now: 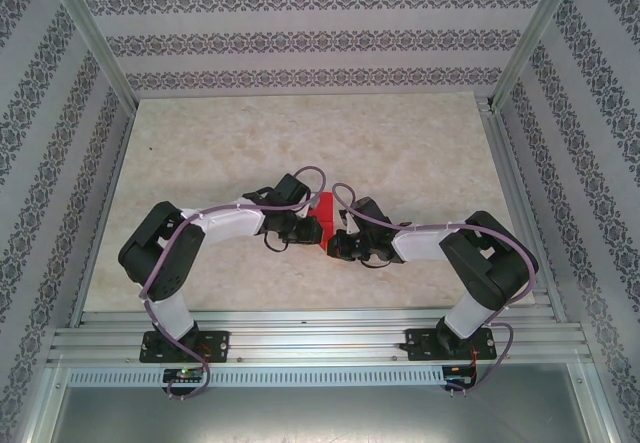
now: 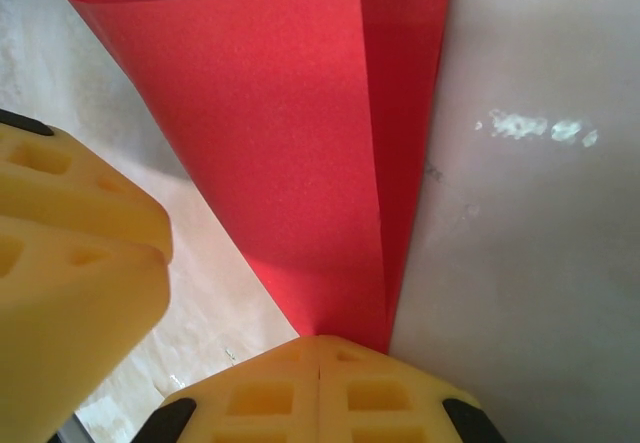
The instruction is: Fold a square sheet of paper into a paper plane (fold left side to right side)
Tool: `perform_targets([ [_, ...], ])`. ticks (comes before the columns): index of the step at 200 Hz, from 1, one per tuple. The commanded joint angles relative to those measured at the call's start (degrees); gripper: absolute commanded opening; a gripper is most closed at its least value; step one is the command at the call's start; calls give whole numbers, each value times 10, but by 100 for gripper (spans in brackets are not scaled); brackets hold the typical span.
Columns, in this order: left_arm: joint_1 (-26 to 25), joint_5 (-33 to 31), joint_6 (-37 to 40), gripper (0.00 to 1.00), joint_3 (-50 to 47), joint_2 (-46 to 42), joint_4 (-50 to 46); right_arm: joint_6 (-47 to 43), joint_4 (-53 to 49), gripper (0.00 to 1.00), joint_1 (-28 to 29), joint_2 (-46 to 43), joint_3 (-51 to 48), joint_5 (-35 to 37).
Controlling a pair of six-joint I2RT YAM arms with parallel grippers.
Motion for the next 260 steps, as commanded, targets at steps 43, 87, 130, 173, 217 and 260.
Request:
perform_targets([
  [43, -13, -13, -11, 19, 20, 39, 43, -9, -102, 0, 6, 37, -21, 29],
  [87, -13, -22, -11, 19, 20, 52, 54, -10, -107, 0, 6, 35, -21, 31],
  [130, -13, -40, -6, 19, 22, 53, 42, -15, -120, 0, 5, 36, -18, 37],
  [173, -11, -101, 10, 18, 36, 61, 3, -21, -139, 0, 7, 33, -12, 47],
  [217, 6, -143, 27, 18, 46, 69, -23, -25, -151, 0, 6, 30, -9, 53],
  [260, 22, -154, 32, 18, 17, 70, -7, -25, -150, 0, 5, 32, -9, 52],
])
